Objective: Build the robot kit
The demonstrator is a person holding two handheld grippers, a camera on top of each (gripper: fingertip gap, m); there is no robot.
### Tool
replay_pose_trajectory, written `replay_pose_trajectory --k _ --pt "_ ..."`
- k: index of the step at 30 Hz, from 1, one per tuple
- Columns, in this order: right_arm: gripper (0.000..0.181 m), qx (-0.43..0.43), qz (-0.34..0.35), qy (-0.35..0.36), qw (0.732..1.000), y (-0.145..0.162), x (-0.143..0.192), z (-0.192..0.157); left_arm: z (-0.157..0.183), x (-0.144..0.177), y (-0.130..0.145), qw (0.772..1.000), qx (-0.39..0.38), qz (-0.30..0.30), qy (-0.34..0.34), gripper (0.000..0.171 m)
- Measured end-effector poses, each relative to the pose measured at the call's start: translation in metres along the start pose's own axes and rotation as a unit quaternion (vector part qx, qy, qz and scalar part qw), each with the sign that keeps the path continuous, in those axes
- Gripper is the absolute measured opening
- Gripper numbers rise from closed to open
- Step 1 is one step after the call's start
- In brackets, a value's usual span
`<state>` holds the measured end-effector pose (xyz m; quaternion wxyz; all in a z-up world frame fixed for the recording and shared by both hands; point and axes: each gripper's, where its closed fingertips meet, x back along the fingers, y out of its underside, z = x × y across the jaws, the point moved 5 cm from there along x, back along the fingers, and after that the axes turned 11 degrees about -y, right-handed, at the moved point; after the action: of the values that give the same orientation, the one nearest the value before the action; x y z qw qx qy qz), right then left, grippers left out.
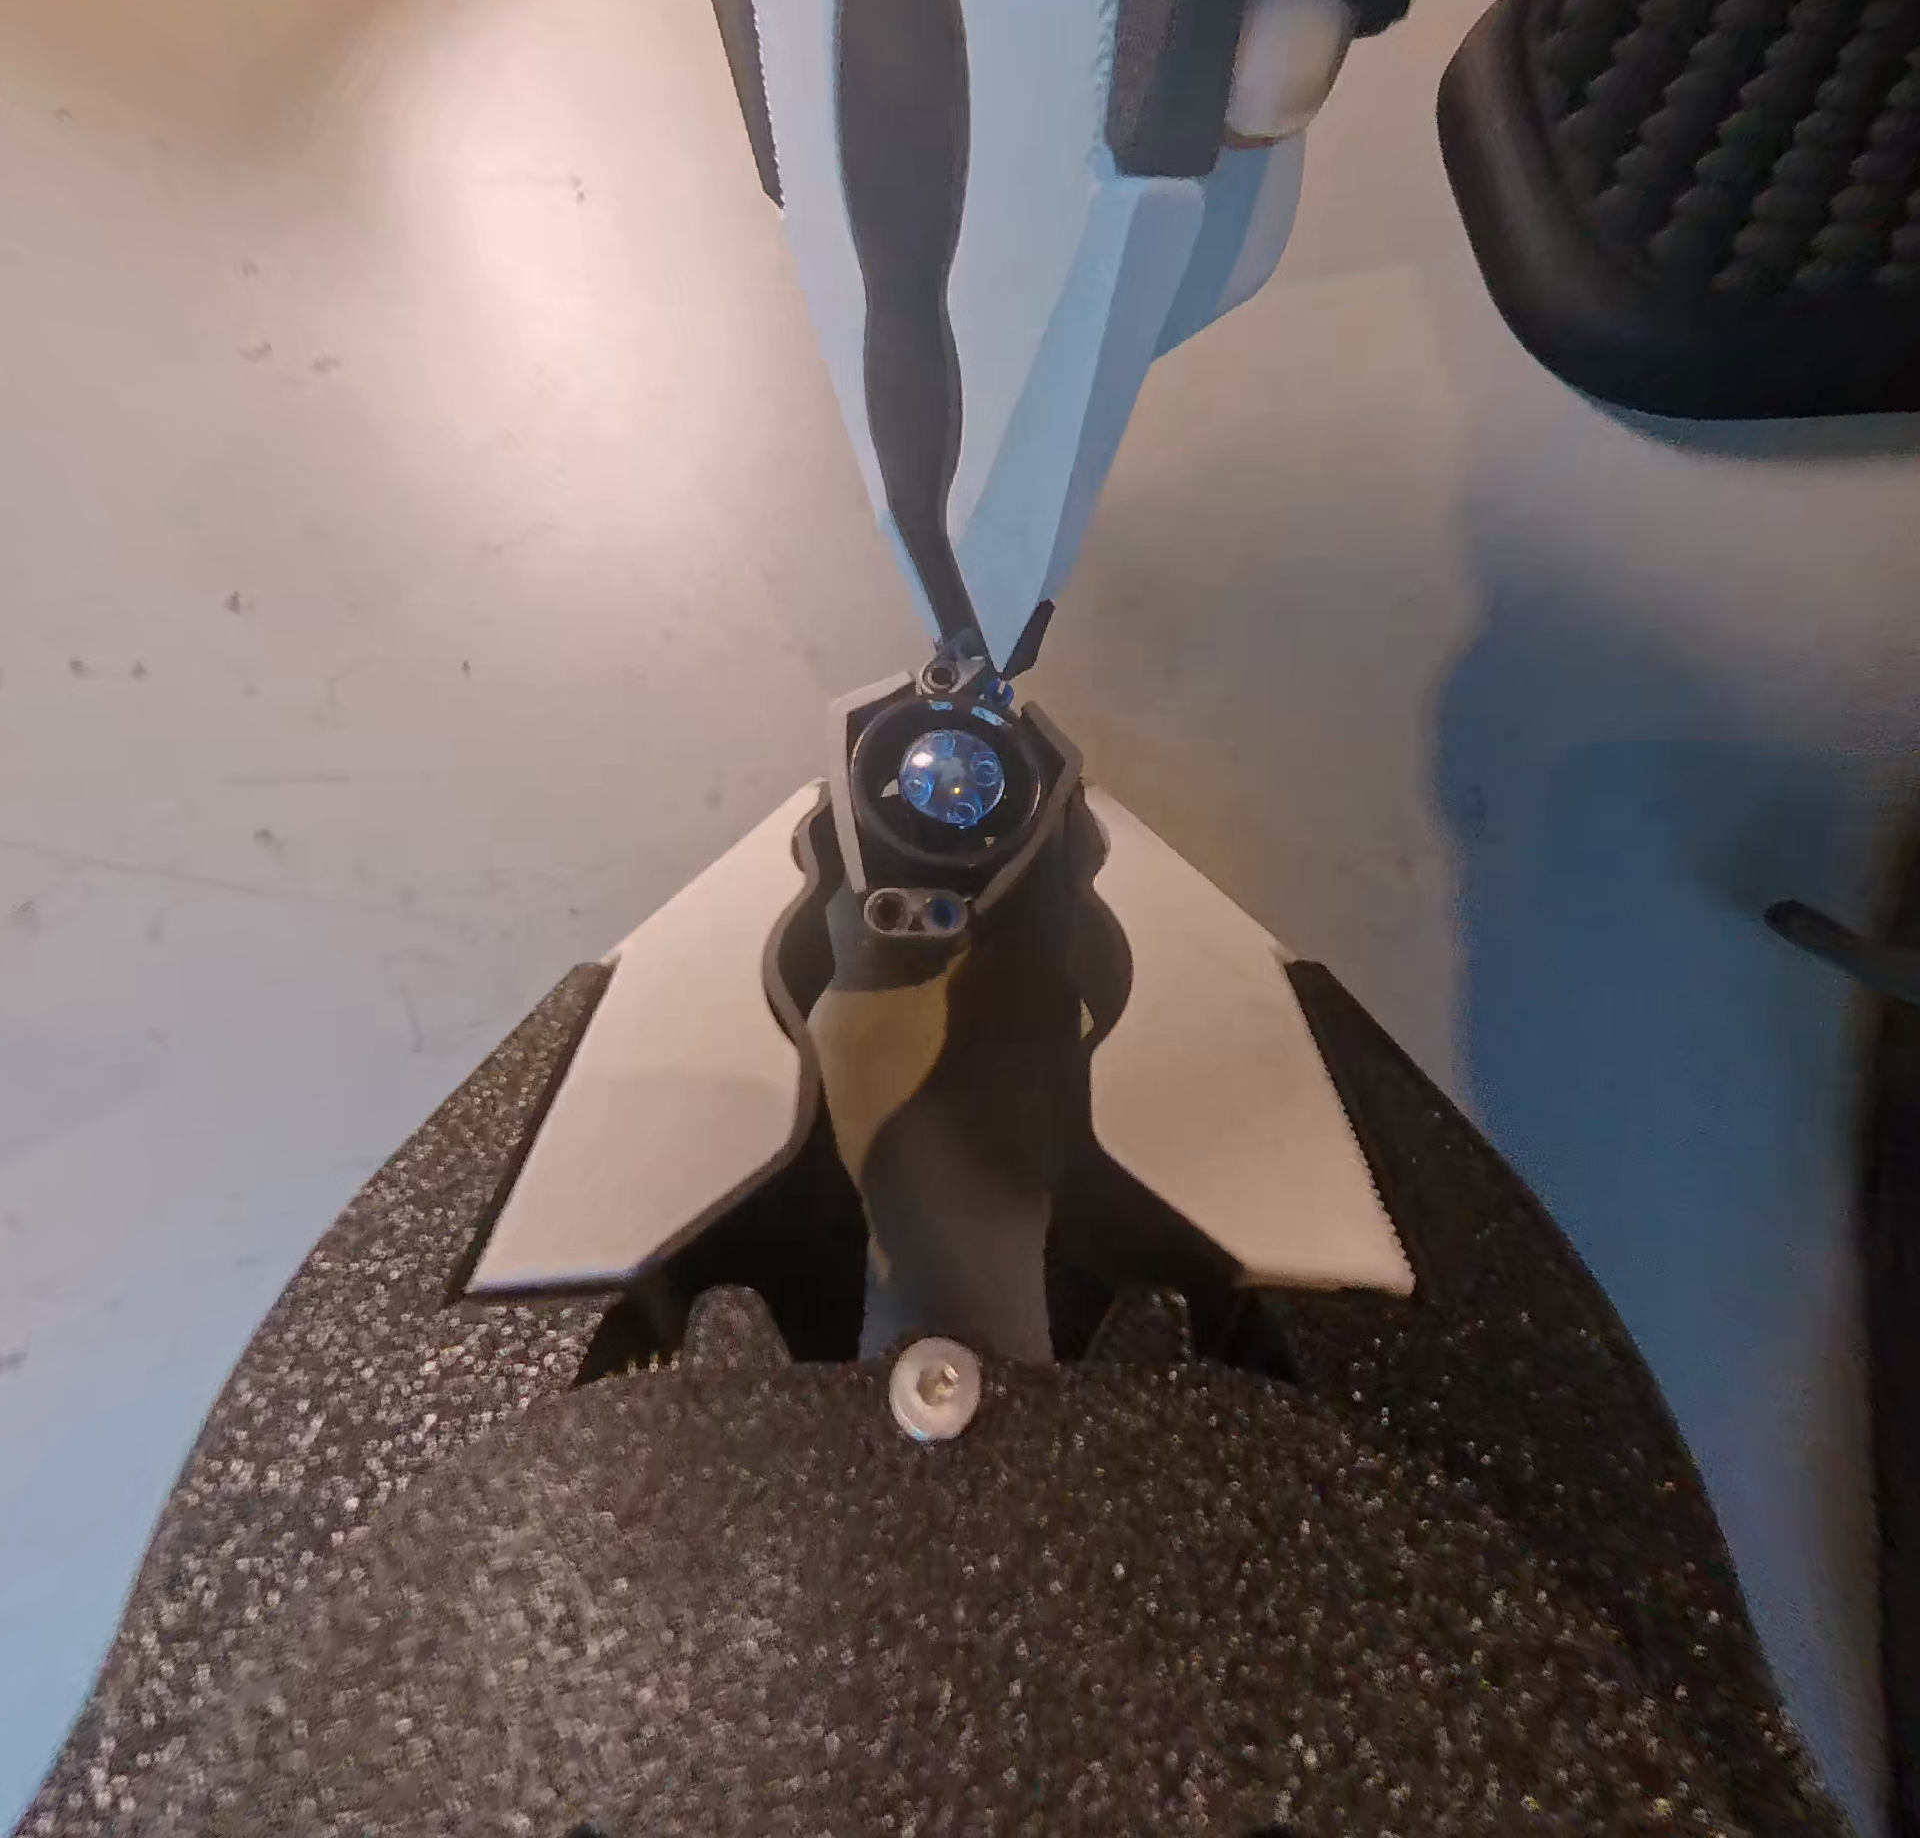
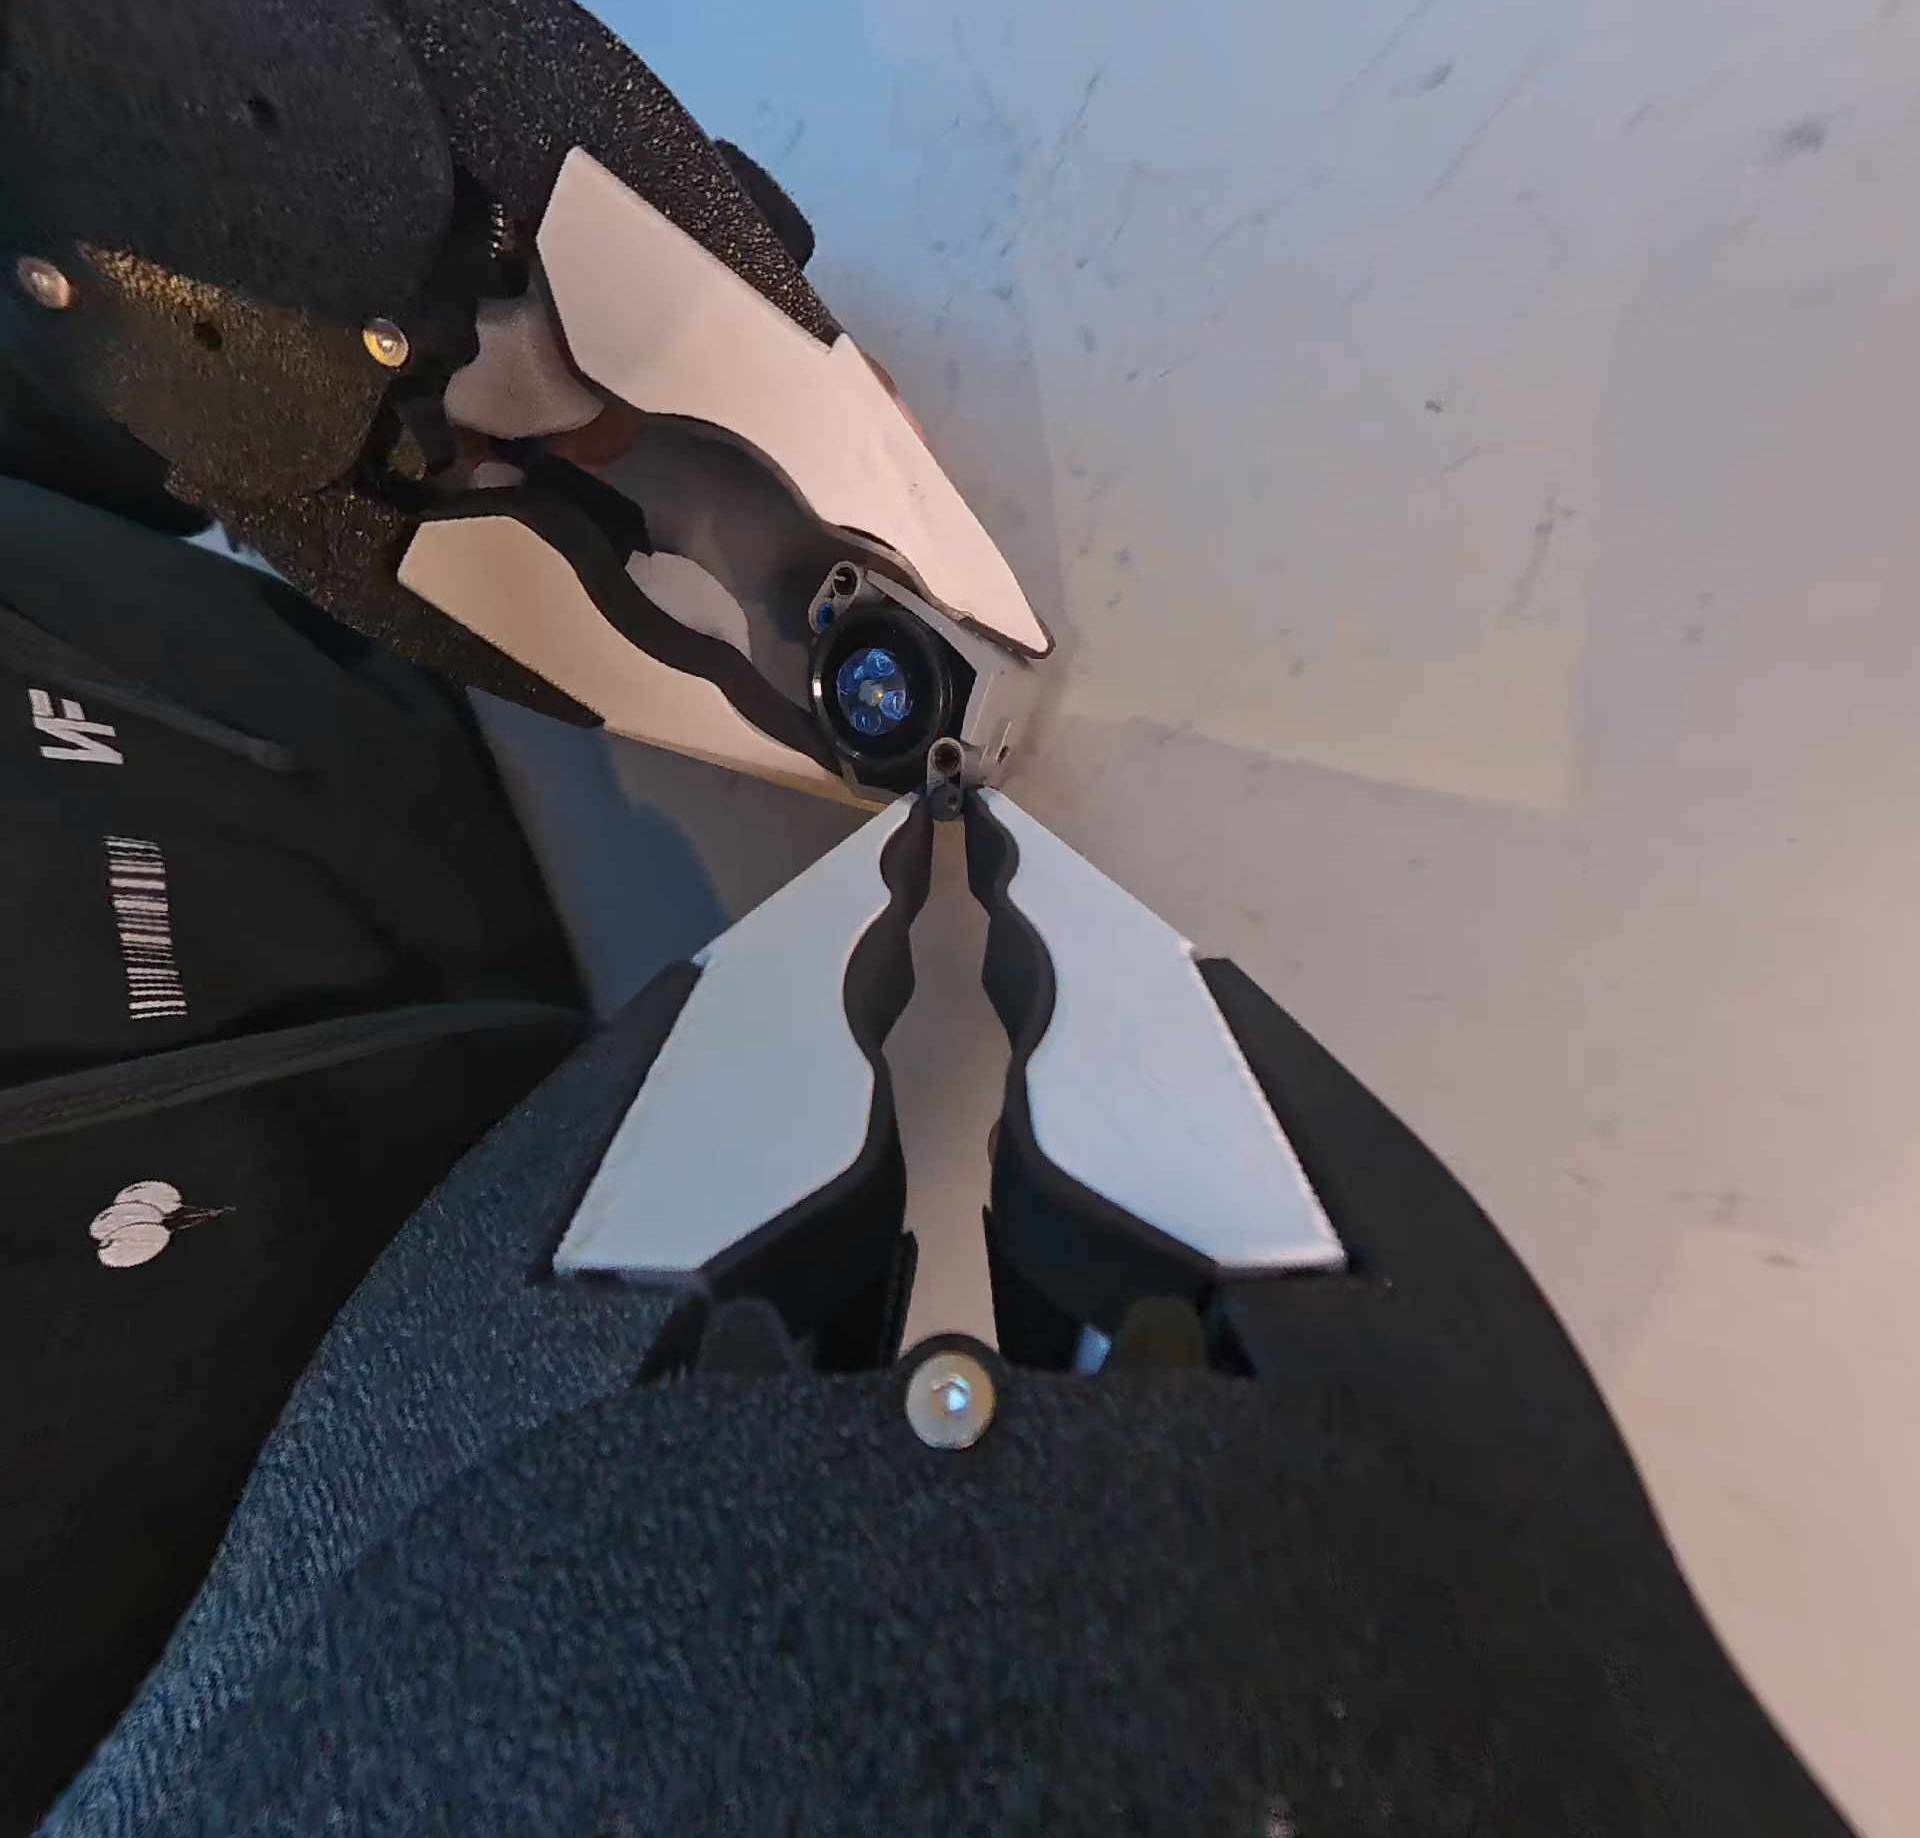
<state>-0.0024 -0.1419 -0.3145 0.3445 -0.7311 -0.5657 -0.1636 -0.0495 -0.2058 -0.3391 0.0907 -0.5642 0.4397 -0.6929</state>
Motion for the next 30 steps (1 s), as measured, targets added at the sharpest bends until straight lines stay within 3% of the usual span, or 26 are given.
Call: replay_pose_trajectory --k 13,17,21,26,30 --pt "0.004 -0.066 0.001 -0.027 0.997 -0.006 0.003 -0.003 -0.002 0.004 -0.001 1.000 0.013 -0.020 0.019 0.042" --pt "0.007 0.070 -0.022 0.040 0.997 -0.005 -0.002 -0.006 -0.004 0.003 0.002 0.999 0.017 -0.006 0.032 0.041" --pt "0.008 0.102 -0.017 0.062 0.993 -0.001 -0.006 -0.006 -0.002 0.003 0.003 1.000 -0.004 0.001 0.020 0.041" --pt "0.007 0.087 -0.009 0.031 0.996 0.001 -0.007 -0.004 -0.001 0.003 0.005 0.999 -0.024 0.016 0.016 0.040" --pt "0.006 0.028 0.003 -0.001 1.000 0.000 -0.005 -0.001 0.000 0.003 0.004 1.000 -0.011 0.019 0.023 0.041"
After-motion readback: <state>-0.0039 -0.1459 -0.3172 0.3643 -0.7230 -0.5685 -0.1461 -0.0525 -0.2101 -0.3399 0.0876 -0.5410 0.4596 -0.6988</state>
